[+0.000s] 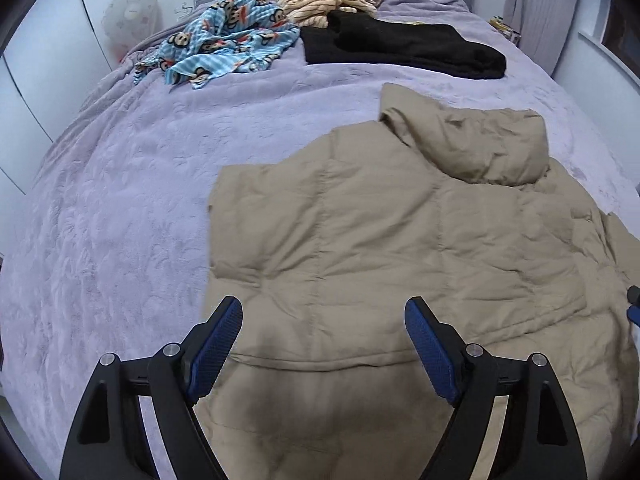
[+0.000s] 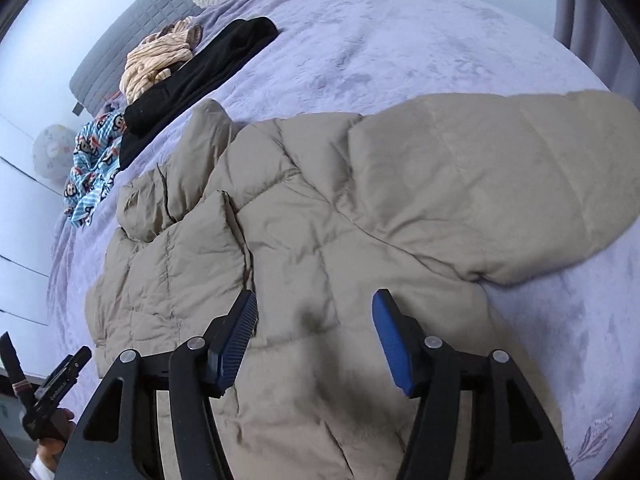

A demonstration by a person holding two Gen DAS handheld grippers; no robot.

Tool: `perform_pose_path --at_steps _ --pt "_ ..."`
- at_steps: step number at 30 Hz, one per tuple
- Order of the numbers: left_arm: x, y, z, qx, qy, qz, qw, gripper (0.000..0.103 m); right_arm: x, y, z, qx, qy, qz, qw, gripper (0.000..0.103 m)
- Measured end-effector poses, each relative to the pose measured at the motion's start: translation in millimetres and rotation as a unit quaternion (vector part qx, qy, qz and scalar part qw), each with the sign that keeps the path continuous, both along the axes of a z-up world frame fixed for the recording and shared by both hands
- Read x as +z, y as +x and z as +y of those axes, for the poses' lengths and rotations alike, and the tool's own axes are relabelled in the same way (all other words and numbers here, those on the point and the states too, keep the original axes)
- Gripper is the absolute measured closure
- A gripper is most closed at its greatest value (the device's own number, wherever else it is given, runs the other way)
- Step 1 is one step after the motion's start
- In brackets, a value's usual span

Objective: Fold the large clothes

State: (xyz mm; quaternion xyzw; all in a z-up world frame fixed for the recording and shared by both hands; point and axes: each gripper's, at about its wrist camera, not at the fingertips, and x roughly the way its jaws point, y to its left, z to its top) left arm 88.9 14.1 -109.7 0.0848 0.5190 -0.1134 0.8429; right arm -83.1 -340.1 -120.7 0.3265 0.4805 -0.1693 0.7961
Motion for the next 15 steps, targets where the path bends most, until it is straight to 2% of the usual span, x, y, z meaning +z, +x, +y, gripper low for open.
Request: perform_pose_path --at_steps 5,6,7,9,15 --pt "1 -32 -60 -0.040 -0.007 0.021 0.9990 0.018 -4 -45 -22 -0.033 0.032 0.002 0.999 0.023" --pt "0 -37 -71 -0.048 -0.004 0.021 0.9986 0.015 -5 -54 -28 -0.041 0.037 0.002 0.998 0.023" --pt "0 -43 -82 -0.055 -0.002 0.022 0.9982 0.000 -6 -62 -32 -0.048 0.041 0.003 0.998 0.023" --pt "1 -52 -102 -0.069 0.000 0.015 0.9975 0.000 -8 -77 -47 -0.065 0.049 0.003 0.997 0.022" --pt "0 -68 -154 -0.108 0.003 0.031 0.9936 0.000 -18 -118 -95 -0.129 0.077 -0.010 0.989 0.015"
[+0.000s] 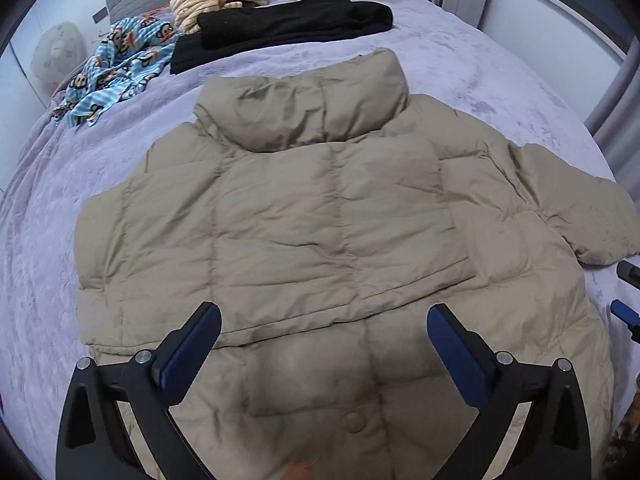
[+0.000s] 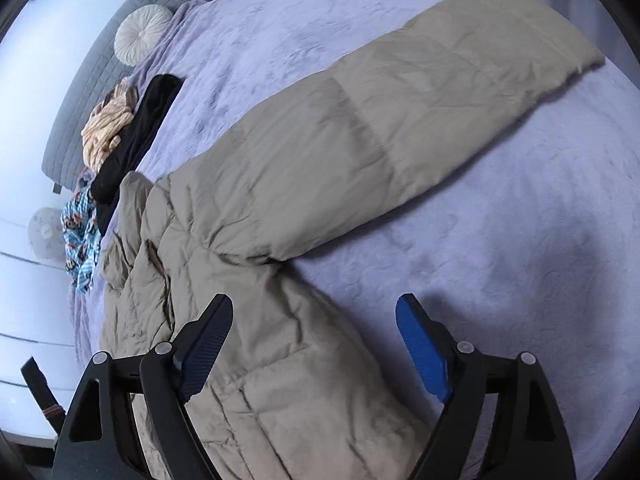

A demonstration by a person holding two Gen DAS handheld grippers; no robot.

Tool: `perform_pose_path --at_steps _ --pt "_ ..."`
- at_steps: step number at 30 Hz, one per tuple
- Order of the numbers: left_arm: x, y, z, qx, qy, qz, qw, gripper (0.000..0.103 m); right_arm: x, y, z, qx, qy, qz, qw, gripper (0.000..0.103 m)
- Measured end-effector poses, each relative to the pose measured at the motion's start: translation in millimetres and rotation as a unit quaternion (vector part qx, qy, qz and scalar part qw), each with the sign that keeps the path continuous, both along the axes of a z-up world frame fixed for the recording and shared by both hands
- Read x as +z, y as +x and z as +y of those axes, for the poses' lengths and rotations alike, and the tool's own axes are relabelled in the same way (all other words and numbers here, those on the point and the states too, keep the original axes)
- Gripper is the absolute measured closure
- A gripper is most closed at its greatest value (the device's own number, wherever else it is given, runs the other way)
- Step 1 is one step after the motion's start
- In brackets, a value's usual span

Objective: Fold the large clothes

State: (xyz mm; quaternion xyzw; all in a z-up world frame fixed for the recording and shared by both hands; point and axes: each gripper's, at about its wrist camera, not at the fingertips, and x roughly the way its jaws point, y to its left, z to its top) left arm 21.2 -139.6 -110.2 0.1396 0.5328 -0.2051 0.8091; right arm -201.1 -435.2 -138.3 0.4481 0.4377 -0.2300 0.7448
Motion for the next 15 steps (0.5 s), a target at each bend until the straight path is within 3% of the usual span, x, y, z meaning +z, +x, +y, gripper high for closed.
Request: perform_pose_path --at_steps 5,15 --pt "-10 -6 -30 -0.009 0.001 0.015 0.9998 0.000 -10 -34 -48 -0.071 0.027 -0.033 0.997 0.000" --pt "-13 -20 -76 -0.038 -0.024 0.049 0.9978 0.000 -37 -79 -150 -0.201 0.101 -0.129 0.966 0.000"
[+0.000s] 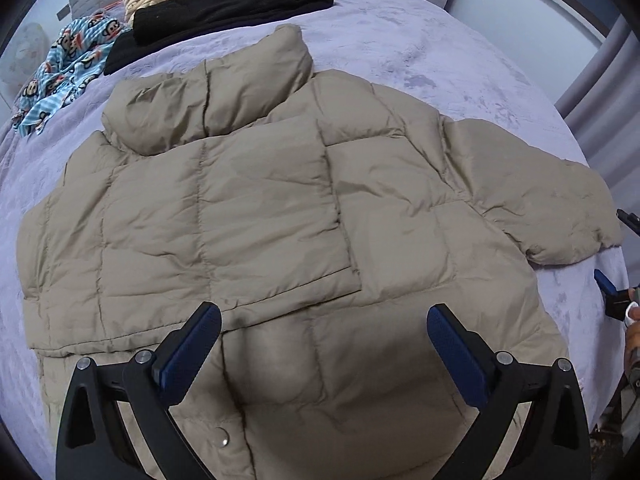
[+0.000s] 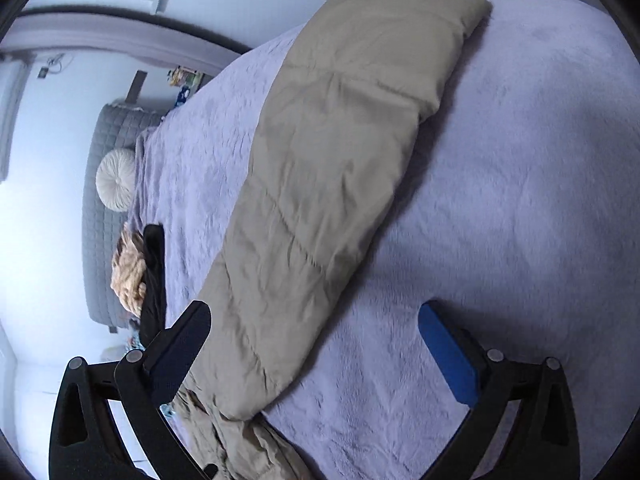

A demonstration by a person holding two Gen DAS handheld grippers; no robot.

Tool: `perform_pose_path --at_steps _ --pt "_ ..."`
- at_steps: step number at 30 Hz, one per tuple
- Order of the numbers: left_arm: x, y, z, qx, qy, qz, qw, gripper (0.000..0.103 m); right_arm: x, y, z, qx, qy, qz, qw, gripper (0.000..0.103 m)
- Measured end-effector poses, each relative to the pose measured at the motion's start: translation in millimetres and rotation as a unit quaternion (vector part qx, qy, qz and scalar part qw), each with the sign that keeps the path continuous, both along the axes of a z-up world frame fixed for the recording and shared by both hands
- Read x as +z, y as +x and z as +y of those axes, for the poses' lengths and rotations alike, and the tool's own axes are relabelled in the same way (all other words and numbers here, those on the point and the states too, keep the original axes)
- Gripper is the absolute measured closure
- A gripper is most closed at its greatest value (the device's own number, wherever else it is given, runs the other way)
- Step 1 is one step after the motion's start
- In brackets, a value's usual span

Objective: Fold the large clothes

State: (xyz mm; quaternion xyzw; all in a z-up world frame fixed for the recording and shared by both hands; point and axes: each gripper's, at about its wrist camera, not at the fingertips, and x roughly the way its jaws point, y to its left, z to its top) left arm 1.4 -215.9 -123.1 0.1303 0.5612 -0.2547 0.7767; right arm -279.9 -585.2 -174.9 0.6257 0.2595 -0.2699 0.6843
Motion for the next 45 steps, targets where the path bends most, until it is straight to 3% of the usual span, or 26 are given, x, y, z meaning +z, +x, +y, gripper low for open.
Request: perform_pose_path --at_steps 7,9,10,11,12,13,18,23,26,29,33,37,39,41,45 --pt "7 -4 -18 -0.007 -0.010 -0.011 0.9999 0.000 -21 2 -50 -0.064 0.049 -0.086 0.993 0.000" --pt "8 -3 -18 -0.006 -0.014 -0.013 0.9998 0.000 -27 1 -61 -0.094 0.074 -0.112 0.987 0.006" --pt "9 -2 -17 -0.003 -0.016 -0.012 0.9998 0.000 -31 -1 -65 -0.109 0.090 -0.128 0.982 0.017" --pt "9 0 -16 0.000 -0.018 -0.010 0.9998 0.000 -37 0 -68 -0.117 0.111 -0.144 0.976 0.058" --pt "8 1 -14 0.004 -0.020 -0.008 0.9998 0.000 -44 3 -70 -0.119 0.134 -0.156 0.971 0.087" --pt "8 2 -12 0.007 -0.021 -0.005 0.9997 0.000 -48 5 -69 -0.119 0.145 -0.169 0.968 0.093" --pt "8 12 4 0.018 -0.038 0.007 0.9991 0.000 -16 32 -62 -0.063 0.098 -0.200 0.973 0.094" --pt "14 23 29 0.033 -0.051 0.001 0.9982 0.000 43 92 -39 0.043 0.043 -0.234 0.970 0.094" --pt "18 33 50 0.045 -0.054 -0.007 0.9975 0.000 79 139 -12 0.122 0.003 -0.231 0.965 0.094" --pt "23 44 77 0.066 -0.053 -0.021 0.9962 0.000 113 189 32 0.214 -0.052 -0.215 0.951 0.094" --pt "24 61 116 0.105 -0.054 -0.026 0.9927 0.000 140 247 113 0.340 -0.132 -0.174 0.915 0.094" --pt "20 75 146 0.138 -0.044 -0.037 0.9887 0.000 118 286 202 0.444 -0.156 -0.122 0.874 0.094" --pt "17 80 158 0.149 -0.036 -0.043 0.9873 0.000 92 289 233 0.470 -0.146 -0.100 0.865 0.094" --pt "11 83 169 0.156 -0.031 -0.044 0.9863 0.000 63 295 251 0.479 -0.131 -0.071 0.865 0.094" --pt "-4 87 180 0.165 -0.033 -0.030 0.9853 0.000 8 287 269 0.474 -0.086 -0.020 0.876 0.094"
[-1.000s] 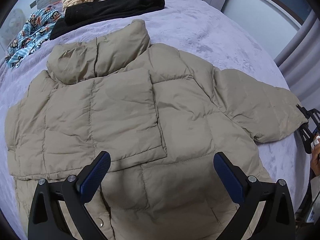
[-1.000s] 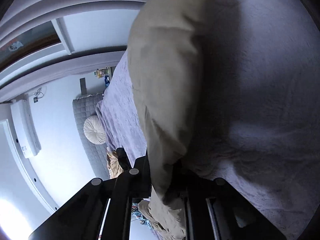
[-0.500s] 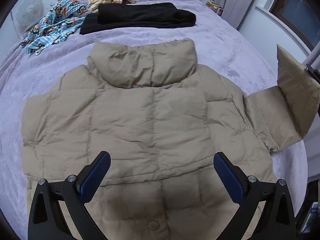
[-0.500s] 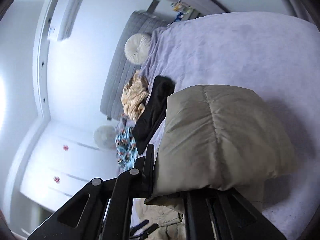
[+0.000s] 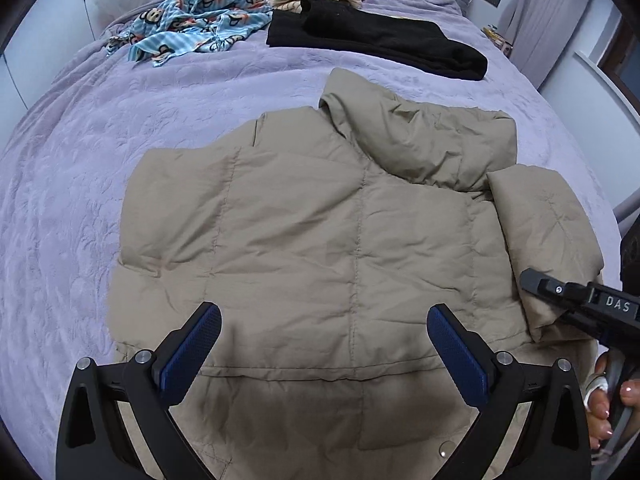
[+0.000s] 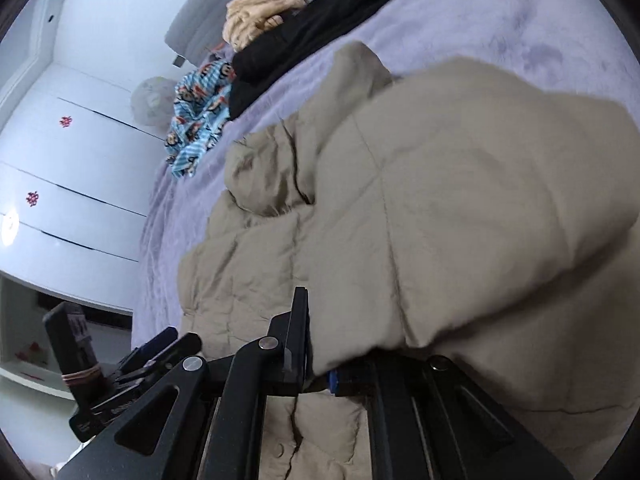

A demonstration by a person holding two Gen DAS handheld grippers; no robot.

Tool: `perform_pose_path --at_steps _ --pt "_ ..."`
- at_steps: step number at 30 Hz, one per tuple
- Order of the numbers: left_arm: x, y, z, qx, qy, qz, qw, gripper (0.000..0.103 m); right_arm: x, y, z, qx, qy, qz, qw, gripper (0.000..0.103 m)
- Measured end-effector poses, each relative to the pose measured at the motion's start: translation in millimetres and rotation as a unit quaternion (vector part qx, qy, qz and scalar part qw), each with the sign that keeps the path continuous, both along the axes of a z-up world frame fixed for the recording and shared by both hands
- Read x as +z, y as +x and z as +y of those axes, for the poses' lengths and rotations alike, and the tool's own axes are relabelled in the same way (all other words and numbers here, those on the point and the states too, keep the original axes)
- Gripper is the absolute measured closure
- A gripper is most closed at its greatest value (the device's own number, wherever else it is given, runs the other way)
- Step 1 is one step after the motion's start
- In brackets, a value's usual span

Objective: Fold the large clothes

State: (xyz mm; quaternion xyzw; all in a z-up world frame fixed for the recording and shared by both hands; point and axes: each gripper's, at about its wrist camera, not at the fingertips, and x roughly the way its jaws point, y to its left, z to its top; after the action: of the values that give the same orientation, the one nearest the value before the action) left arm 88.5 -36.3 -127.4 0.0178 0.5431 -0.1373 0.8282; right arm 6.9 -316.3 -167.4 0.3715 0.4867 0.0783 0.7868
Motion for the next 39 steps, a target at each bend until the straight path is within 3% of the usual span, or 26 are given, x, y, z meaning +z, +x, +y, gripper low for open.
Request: perform_pose_path --at_steps 5,7,8,9,11,14,16,17,18,20,23,26,29,32,34,36,38,39 --pt "-9 2 -4 -0.003 -0.014 0.011 0.9998 0.000 -29 -1 -1 -0.019 0.013 0.044 0.999 0.094" --pt "-7 4 -3 -0.004 -0.024 0.009 0.9997 0.000 -18 -5 -6 -0.020 0.015 0.048 0.999 0.075" --pt "-5 6 -1 -0.003 -0.030 0.008 0.9995 0.000 -6 -7 -9 -0.023 0.018 0.041 0.999 0.043" --pt "-4 9 3 0.000 -0.035 0.008 0.9993 0.000 4 -15 -14 -0.034 0.022 0.028 0.999 0.021" --pt "-1 14 10 0.009 -0.041 0.007 0.9991 0.000 30 -29 -25 -0.070 0.018 0.008 0.997 0.021" --pt "1 21 22 0.016 -0.054 0.006 0.9984 0.000 36 -48 -53 -0.147 0.027 0.008 0.989 0.024" --pt "4 24 30 0.012 -0.068 0.005 0.9976 0.000 33 -48 -68 -0.190 0.040 0.012 0.981 0.049" --pt "5 24 34 0.010 -0.075 0.004 0.9971 0.000 31 -45 -73 -0.202 0.047 0.012 0.978 0.070" --pt "6 25 37 0.007 -0.083 0.002 0.9965 0.000 33 -42 -74 -0.205 0.051 0.007 0.977 0.085" --pt "8 26 45 0.002 -0.107 0.006 0.9942 0.000 46 -28 -62 -0.182 0.032 -0.018 0.983 0.088" --pt "9 28 60 0.005 -0.158 0.023 0.9872 0.000 71 2 -11 -0.086 -0.035 -0.060 0.994 0.088" --pt "9 30 73 0.015 -0.201 0.038 0.9787 0.000 79 22 55 0.018 -0.082 -0.074 0.994 0.088" --pt "6 32 83 0.025 -0.237 0.055 0.9696 0.000 65 28 107 0.099 -0.114 -0.057 0.987 0.088" --pt "1 34 86 0.027 -0.273 0.077 0.9584 0.000 39 27 140 0.146 -0.138 -0.019 0.979 0.083" --pt "-1 34 85 0.024 -0.287 0.089 0.9535 0.000 25 26 149 0.158 -0.147 0.010 0.976 0.072" --pt "-4 35 80 0.014 -0.295 0.098 0.9503 0.000 24 21 145 0.155 -0.135 0.016 0.979 0.048" --pt "-9 36 70 0.001 -0.298 0.113 0.9479 0.000 34 11 133 0.144 -0.125 0.011 0.982 0.034" --pt "-12 36 65 -0.005 -0.298 0.122 0.9466 0.000 40 2 123 0.134 -0.123 0.006 0.983 0.034"
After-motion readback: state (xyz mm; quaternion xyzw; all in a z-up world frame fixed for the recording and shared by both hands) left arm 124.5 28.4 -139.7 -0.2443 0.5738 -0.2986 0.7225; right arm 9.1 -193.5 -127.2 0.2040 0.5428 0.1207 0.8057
